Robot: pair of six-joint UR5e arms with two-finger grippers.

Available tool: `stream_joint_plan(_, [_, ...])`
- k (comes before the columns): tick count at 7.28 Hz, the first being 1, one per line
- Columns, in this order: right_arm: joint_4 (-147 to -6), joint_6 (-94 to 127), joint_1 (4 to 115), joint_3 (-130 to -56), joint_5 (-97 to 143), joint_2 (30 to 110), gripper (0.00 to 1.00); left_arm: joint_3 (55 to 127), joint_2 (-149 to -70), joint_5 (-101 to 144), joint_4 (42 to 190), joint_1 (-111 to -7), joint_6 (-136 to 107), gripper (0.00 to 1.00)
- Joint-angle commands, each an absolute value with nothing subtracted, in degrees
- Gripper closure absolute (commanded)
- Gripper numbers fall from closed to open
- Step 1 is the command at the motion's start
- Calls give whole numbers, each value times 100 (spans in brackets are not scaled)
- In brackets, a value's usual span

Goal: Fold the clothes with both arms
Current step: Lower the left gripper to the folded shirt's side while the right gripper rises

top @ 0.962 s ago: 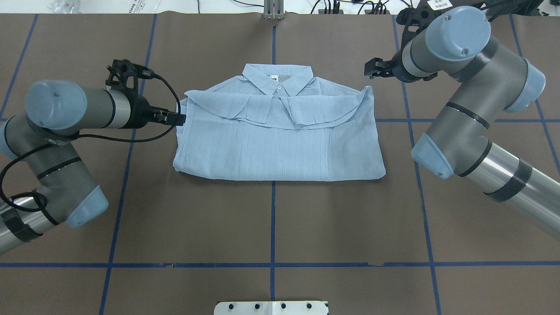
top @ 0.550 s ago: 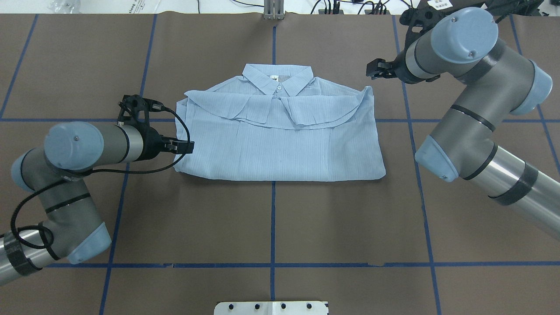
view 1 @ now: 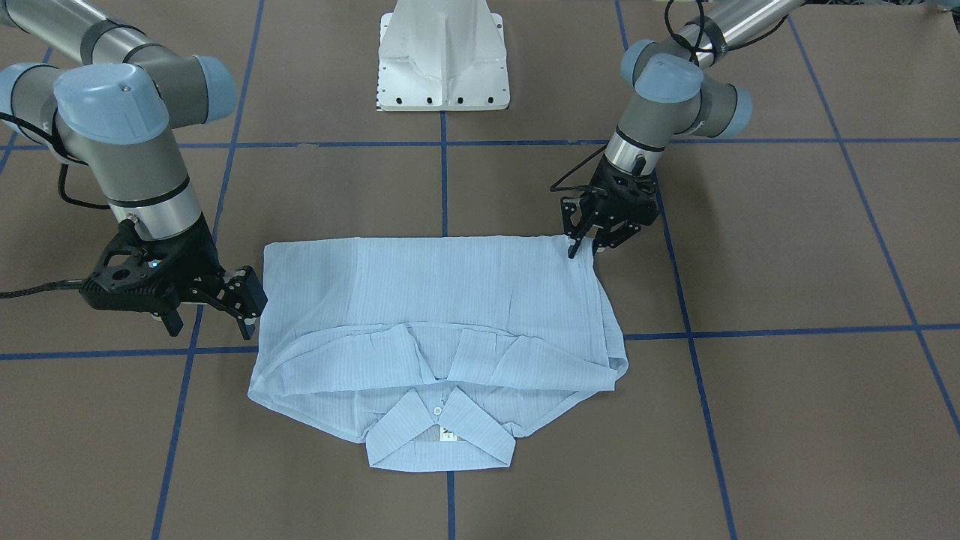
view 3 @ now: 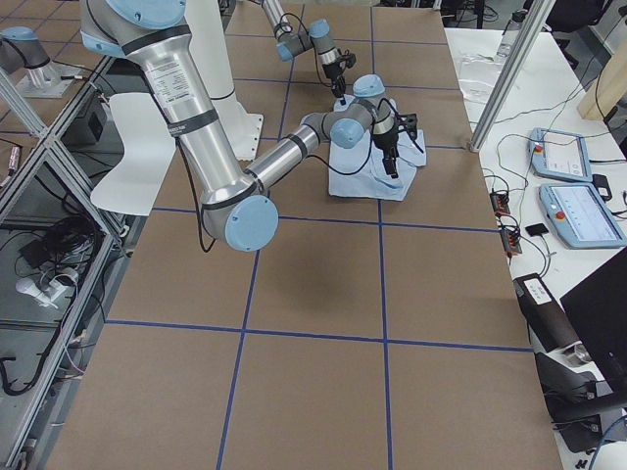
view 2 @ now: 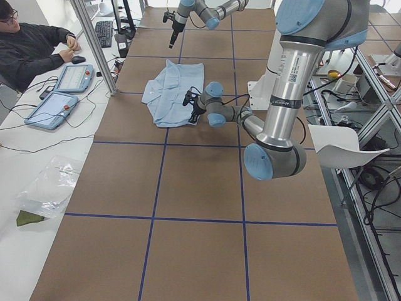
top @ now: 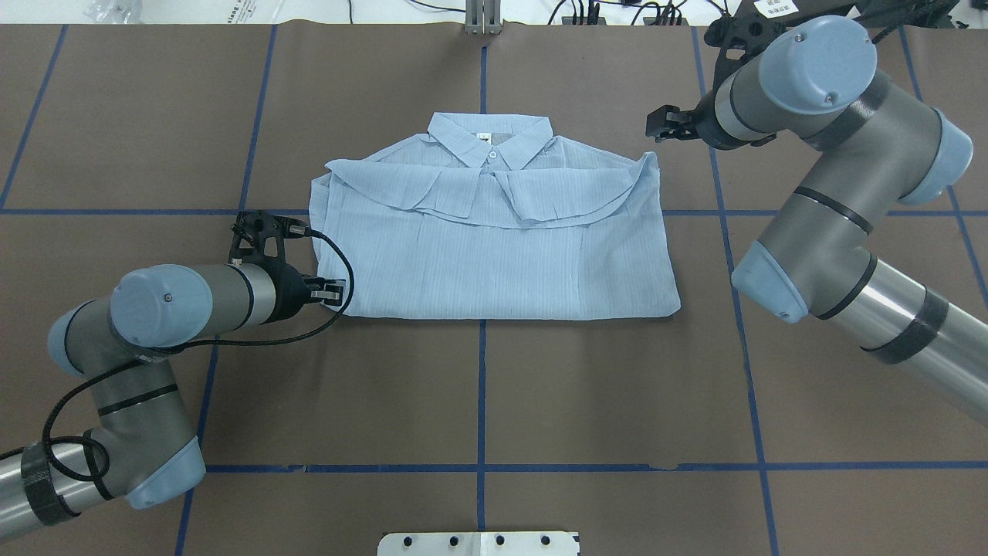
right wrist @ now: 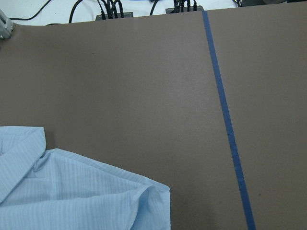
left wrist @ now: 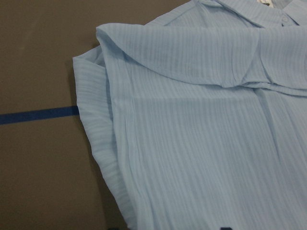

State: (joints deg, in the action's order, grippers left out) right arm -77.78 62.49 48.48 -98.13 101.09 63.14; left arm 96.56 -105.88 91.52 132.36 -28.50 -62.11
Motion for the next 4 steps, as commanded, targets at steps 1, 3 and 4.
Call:
stream_joint_plan(1, [-7778, 6258, 4834, -9800, 10099, 6311, 0, 9694, -10565, 9141, 13228, -2830, -6179, 100])
stream_joint_plan(3, [-7778, 6249, 4817, -9774, 10099, 6311, 0, 9835, -10232, 9150, 13219, -2995, -5734, 100])
stream_joint_plan(4, [-7778, 6258, 4790, -9782, 10090, 6302, 0, 9739, -10239, 9149, 13184, -3345, -5226, 100])
